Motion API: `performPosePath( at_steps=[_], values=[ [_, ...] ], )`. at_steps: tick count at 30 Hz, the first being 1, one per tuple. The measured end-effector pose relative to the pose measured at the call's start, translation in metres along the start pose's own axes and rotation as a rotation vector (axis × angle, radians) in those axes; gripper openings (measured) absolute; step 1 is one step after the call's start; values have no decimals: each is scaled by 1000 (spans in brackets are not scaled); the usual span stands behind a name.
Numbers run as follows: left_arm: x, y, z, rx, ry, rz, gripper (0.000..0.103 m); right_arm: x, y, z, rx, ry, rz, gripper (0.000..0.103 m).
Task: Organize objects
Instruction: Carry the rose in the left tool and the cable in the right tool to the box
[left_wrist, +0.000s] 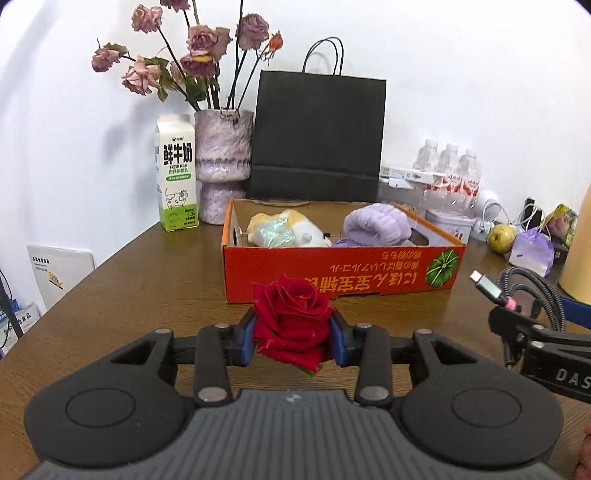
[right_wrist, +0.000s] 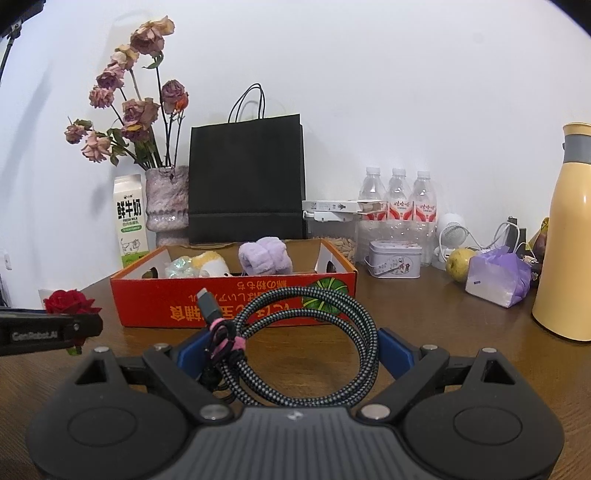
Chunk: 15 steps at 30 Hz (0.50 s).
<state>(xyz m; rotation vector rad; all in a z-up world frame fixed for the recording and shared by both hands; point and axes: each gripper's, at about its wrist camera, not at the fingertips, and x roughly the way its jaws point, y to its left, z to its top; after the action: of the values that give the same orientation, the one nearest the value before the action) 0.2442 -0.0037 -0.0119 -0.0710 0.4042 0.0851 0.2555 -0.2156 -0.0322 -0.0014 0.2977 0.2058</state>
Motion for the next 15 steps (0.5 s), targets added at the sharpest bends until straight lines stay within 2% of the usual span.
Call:
performPosePath(
  at_steps=[7,15],
  values=[
    [-3,-8,7,-16,-13,4,39,-2,1,12,-10,-25,19,93],
    [1,-17,31,-21,-54,4,39,7,4,36,-36,-54,29,93]
  ],
)
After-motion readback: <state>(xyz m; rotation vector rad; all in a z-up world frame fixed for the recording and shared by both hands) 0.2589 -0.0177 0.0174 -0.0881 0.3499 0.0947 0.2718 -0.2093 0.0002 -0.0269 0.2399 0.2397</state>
